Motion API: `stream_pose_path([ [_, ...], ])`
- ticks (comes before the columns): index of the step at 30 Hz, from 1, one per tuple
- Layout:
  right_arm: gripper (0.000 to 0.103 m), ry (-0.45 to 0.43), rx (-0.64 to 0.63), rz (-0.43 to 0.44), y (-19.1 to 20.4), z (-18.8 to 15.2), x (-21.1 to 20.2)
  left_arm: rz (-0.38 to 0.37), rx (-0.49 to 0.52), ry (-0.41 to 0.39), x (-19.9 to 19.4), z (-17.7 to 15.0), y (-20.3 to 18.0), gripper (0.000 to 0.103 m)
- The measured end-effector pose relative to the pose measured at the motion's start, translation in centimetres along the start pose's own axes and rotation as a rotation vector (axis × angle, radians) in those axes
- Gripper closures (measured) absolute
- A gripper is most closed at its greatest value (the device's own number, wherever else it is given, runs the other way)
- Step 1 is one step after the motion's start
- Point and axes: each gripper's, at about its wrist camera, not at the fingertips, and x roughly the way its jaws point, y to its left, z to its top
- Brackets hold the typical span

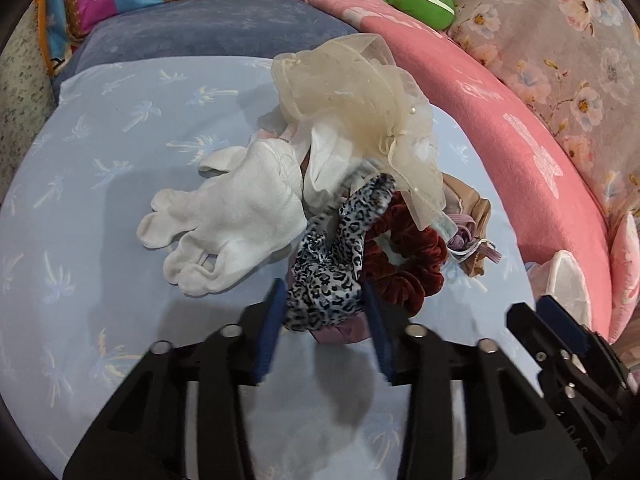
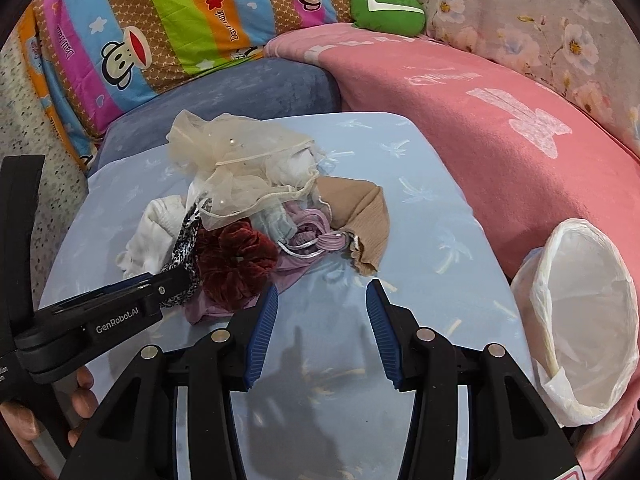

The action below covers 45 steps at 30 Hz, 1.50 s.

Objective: Organize soft objects
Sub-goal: 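Grasp the leopard-print scrunchie with the left tool while the right tool grasps the red velvet scrunchie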

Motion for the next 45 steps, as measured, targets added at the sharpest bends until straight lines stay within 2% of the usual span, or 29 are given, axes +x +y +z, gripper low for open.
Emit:
stream_pose_path([
  [3, 0.057, 0.01, -0.006, 0.013, 0.8, 0.3, 0.8, -0.038, -0.019, 0.006, -0.2, 0.1, 0.5, 0.087],
  [5, 0.057, 0.014, -0.01, 0.021, 1.4, 0.3, 1.2, -0.041, -0.011, 0.0, -0.4, 0.1, 0.6, 0.091],
  [10, 0.057, 0.038, -0.012, 0.049, 2.5, 0.6, 2.7, -0.02, 0.015, -0.007, -0.7, 0.4, 0.7, 0.094],
  [13, 0.06, 0.053, -0.018, 0.063, 3.2, 0.7, 3.8, -0.001, 0.032, -0.009, -0.6, 0.6, 0.6, 0.094],
  [15, 0.065, 0.067, -0.024, 0.063, 3.4, 0.7, 4.5, 0.002, 0.04, -0.009, -0.6, 0.7, 0.6, 0.094],
  [17, 0.078, 0.086, -0.022, 0.073, 3.5, 0.5, 5.1, -0.002, 0.042, -0.007, -0.6, 0.7, 0.6, 0.095],
  [20, 0.092, 0.106, -0.009, 0.092, 3.4, 0.3, 5.8, -0.005, 0.045, -0.005, -0.6, 0.6, 0.4, 0.095],
  [21, 0.094, 0.107, -0.002, 0.096, 3.4, 0.3, 5.8, -0.001, 0.049, -0.006, -0.6, 0.6, 0.3, 0.095],
  [23, 0.098, 0.103, 0.008, 0.109, 3.2, 0.2, 5.5, 0.003, 0.055, -0.008, -0.8, 0.5, 0.1, 0.095],
  [35, 0.1, 0.04, 0.029, 0.119, 1.6, -0.8, 0.2, -0.02, 0.1, -0.047, -3.2, -0.2, -2.6, 0.096],
  [45, 0.103, -0.034, 0.062, 0.091, -1.4, -1.3, -4.4, -0.057, 0.17, -0.072, -5.0, -1.4, -6.7, 0.097],
])
